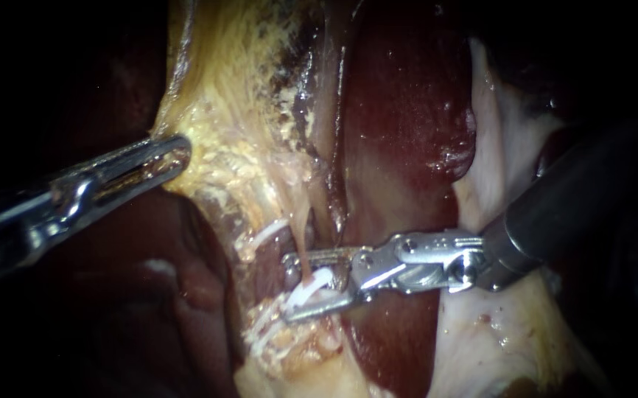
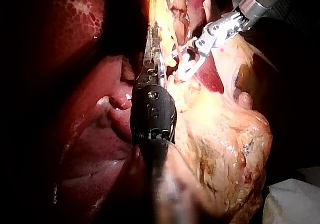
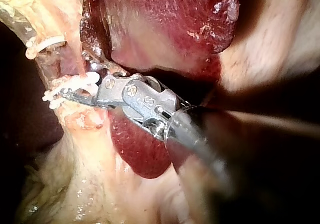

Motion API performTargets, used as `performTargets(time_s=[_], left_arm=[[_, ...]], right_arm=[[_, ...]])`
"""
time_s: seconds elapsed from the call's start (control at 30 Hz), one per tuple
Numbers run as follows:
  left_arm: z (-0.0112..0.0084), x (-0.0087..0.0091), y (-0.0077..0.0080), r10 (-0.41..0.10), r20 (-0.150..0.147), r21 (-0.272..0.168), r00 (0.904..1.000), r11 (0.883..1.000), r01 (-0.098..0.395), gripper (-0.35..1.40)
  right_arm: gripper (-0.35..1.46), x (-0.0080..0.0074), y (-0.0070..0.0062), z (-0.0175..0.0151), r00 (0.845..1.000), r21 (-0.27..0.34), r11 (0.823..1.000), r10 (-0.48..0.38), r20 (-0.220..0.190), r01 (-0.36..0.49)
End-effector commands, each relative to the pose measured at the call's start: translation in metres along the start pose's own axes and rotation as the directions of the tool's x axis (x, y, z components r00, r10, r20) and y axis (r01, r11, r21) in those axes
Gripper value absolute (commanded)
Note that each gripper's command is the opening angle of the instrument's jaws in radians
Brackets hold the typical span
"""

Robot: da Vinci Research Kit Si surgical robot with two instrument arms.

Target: Going back second clip right tube

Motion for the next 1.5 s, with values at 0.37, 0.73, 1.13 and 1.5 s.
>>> performTargets(time_s=[0.37,0.73,1.13,1.5], left_arm=[[0.0,-0.0004,-0.0001,0.001,-0.002,-0.001,1.0,1.0,-0.001,-0.35],[-0.0001,-0.0004,-0.0001,0.0,-0.002,-0.002,1.0,1.0,0.0,-0.35],[-0.0003,-0.0006,-0.0001,-0.006,-0.003,-0.001,1.0,1.0,0.006,-0.35],[-0.0006,-0.0008,-0.0002,-0.007,-0.005,0.0,1.0,1.0,0.007,-0.35]], right_arm=[[0.6,-0.0007,-0.0016,0.0055,1.0,0.112,0.994,-0.007,0.019,0.005],[0.6,0.0,-0.002,0.0022,1.0,0.124,0.992,-0.012,-0.016,0.014],[0.6,0.0003,-0.0005,-0.0006,0.939,0.099,0.934,-0.34,-0.051,0.344],[0.61,0.0016,-0.0004,-0.0021,0.99,0.032,0.99,-0.134,-0.038,0.135]])
